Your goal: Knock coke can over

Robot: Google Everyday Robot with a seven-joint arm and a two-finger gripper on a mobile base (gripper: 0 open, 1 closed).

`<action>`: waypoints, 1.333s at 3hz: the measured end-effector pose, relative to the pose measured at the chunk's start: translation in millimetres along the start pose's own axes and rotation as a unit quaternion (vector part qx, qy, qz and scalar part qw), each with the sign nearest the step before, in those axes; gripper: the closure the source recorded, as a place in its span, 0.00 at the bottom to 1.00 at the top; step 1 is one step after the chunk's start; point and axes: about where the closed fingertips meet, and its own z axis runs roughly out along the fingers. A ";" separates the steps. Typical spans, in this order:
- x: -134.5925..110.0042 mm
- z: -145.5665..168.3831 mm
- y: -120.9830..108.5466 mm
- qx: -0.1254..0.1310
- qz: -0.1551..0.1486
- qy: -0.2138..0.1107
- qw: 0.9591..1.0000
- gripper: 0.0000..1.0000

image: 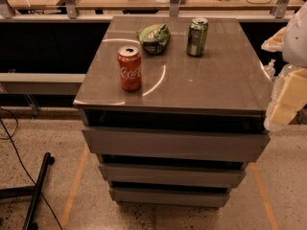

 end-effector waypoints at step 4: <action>-120.5 52.4 -64.3 0.017 -0.059 -0.200 0.978 0.00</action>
Offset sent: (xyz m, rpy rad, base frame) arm 0.0344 0.0490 -0.0175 0.3043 -0.1102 0.1284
